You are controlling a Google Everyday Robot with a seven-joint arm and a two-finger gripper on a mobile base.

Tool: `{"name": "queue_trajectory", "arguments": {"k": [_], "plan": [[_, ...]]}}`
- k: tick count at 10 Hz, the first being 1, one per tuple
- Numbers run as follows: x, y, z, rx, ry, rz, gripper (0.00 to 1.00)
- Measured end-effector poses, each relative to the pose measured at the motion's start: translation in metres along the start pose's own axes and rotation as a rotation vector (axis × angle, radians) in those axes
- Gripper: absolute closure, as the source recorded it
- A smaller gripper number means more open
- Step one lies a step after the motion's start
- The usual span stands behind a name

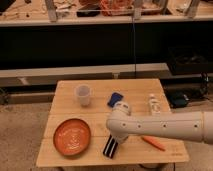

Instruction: Push the eraser across the table

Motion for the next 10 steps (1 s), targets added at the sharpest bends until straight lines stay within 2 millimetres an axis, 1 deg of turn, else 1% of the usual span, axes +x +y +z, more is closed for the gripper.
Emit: {"name": "queue_trajectory", "arguments": {"k": [1, 2, 5, 8, 10], "plan": [[-0.002, -0.006, 0.002, -0.001, -0.002, -0.009, 0.95], [0.0, -0.003, 0.001, -0.003, -0.002, -0.004, 0.95], [-0.001, -0.005, -0.001, -0.002, -0.002, -0.007, 0.95], [-0.004, -0.016, 0.001, -0.004, -0.002, -0.023, 0.95], [-0.002, -0.014, -0.001, -0.004, -0.003, -0.017, 0.95]]}}
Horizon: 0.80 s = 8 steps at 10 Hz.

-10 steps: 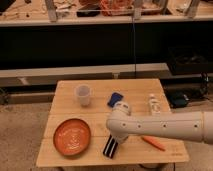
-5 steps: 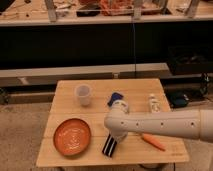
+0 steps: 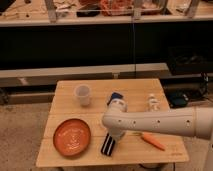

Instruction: Push the eraser across the table

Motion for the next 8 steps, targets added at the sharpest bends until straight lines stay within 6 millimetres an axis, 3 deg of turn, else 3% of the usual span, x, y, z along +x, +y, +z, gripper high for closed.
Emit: {"name": "queue_trajectory", "arguments": {"k": [8], "plan": [[-0.004, -0.011, 0.0, 0.0, -0.003, -0.019, 0.95]]}}
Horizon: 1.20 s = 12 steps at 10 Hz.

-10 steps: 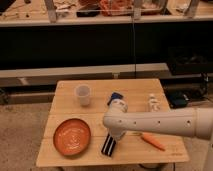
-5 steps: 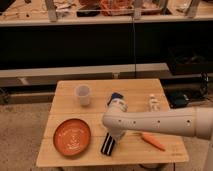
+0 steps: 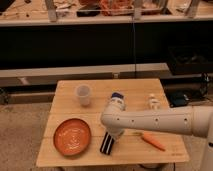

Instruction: Push the eraser across the table

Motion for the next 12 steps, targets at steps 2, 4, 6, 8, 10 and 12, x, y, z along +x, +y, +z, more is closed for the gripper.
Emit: {"name": "queue_trajectory", "arguments": {"k": [2, 4, 6, 8, 10, 12], "plan": [[-0.0012, -0.0049, 0.0025, 0.0, 0.0, -0.007, 0.95], [-0.0028, -0.0056, -0.0009, 0.0, -0.001, -0.011, 0.95], [-0.0028, -0.0057, -0.0009, 0.0, -0.001, -0.011, 0.95], [-0.0055, -0.0123, 0.0019, 0.003, 0.003, -0.027, 0.95], [-0.0064, -0.0115, -0.0014, 0.001, -0.001, -0.026, 0.95], [-0.0081, -0.0131, -0.0008, 0.0, -0.003, -0.03, 0.95]]}}
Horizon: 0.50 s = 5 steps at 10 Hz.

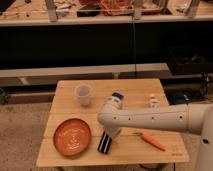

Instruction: Push the eraser across the table

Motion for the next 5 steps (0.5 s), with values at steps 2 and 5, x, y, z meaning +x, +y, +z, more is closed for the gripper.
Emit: {"name": "queue_trajectory", "arguments": {"k": [2, 5], "plan": [[-0.0011, -0.004, 0.0013, 0.001, 0.003, -0.011, 0.95], [-0.004, -0.0061, -0.001, 0.001, 0.0, -0.017, 0.95]]}}
